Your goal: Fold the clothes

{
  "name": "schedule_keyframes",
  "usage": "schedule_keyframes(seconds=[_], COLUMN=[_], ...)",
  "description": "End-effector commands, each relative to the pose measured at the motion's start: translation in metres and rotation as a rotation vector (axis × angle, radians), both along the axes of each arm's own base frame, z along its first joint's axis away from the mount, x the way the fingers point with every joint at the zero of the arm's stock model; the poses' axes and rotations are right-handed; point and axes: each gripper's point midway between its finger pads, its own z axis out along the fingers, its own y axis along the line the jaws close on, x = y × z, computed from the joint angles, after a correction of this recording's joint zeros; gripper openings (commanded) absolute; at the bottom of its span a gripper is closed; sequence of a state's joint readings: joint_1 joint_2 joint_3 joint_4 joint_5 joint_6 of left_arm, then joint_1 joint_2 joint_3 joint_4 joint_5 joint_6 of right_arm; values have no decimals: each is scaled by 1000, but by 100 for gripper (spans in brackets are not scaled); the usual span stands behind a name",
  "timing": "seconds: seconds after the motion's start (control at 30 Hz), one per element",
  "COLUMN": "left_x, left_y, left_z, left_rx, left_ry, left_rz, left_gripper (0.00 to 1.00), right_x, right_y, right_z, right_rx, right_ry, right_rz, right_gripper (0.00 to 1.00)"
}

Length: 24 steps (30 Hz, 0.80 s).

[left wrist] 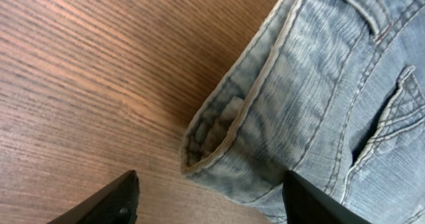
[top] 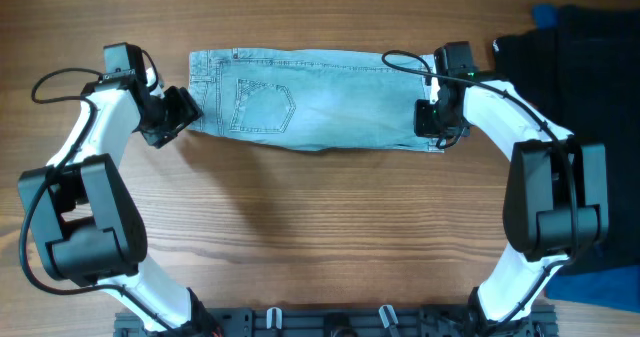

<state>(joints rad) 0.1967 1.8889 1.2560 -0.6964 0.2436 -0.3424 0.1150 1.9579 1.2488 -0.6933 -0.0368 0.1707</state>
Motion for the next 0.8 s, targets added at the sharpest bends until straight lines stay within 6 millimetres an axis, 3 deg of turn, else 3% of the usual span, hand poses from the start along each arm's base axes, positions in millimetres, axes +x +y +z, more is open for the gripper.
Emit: schedule_keyframes(seconds=[0.0, 0.13, 0.27, 0.4, 0.5, 0.63, 0.77], left_x=[12, 20, 19, 19, 19, 23, 31], left_y=[-6, -23, -46, -34, -25, -11, 3], left_z=[-1, -1, -30, -40, -41, -42, -40], left_rx=[9, -15, -8, 49, 80, 158, 242], left_ry=[-91, -127, -88, -62, -56, -55, -76], left_rz=[-166, -221, -323, -306, -289, -269, -251], left_gripper=[78, 79, 82, 78, 63, 27, 13], right_x=[-15, -16, -16, -17, -17, -17, -17], right_y=[0, 0, 0, 0, 0, 0, 0], right_z=[-22, -22, -22, -22, -22, -22, -22], right_rx=[-1, -1, -1, -2, -2, -1, 1], right_ry=[67, 72, 73, 76, 75, 77, 78], right_rz=[15, 15, 14, 14, 13, 6, -13], right_gripper=[11, 9, 10, 10, 8, 8, 8])
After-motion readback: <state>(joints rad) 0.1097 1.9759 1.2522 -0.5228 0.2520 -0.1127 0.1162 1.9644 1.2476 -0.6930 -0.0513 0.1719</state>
